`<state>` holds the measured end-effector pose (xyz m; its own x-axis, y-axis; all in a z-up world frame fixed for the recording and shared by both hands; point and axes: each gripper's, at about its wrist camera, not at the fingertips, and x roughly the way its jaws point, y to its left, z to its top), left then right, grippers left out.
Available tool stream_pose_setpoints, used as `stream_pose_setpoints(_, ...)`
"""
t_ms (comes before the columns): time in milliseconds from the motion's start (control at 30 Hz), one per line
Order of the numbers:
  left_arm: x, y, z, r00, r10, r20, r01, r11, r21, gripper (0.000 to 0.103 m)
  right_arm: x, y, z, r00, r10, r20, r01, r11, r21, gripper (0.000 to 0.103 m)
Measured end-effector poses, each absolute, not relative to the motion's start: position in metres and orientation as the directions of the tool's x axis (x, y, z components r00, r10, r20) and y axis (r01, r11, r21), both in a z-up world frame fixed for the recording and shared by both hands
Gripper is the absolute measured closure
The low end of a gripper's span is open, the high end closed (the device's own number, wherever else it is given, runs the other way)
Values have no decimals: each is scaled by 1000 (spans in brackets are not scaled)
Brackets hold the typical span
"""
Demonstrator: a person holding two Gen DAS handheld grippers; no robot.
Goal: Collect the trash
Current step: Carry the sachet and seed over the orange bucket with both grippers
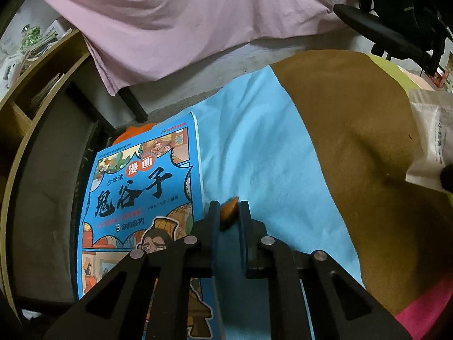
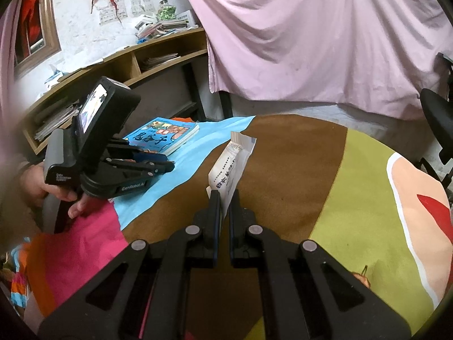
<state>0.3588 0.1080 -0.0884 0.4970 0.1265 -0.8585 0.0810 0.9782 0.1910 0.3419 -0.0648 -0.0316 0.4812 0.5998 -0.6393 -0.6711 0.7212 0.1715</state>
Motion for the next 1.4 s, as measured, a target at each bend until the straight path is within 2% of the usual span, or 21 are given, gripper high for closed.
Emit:
stream_pose_setpoints(333, 326, 118, -55, 615, 27, -788, -24, 1000, 15, 94, 327, -80, -25, 528, 588, -612, -662, 737, 136, 68)
stream_pose_setpoints(600, 293, 89, -8, 743, -58, -667, 9, 997, -77, 94, 304, -107, -4, 626, 599, -500, -634, 764, 121, 68)
stream_pose_setpoints(833, 271, 40, 36, 826, -129, -549, 89, 991, -98, 94, 278, -150, 23, 736, 576, -356, -585, 806, 94, 68)
stream_pose_setpoints(1067, 251, -27, 83, 880, -234, -414, 216, 972, -90, 94, 250, -210, 45, 845, 494, -207, -490, 869, 73, 68)
stream_pose_setpoints(1233, 245, -81, 104, 877, -331, -348, 321, 943, -89, 94, 233, -258, 56, 907, 402, -123, -397, 916, 61, 68)
stream_pose_setpoints(1400, 247, -136, 111, 853, -414, -318, 414, 908, -72, 94, 218, -303, 61, 952, 297, -72, -294, 955, 46, 68)
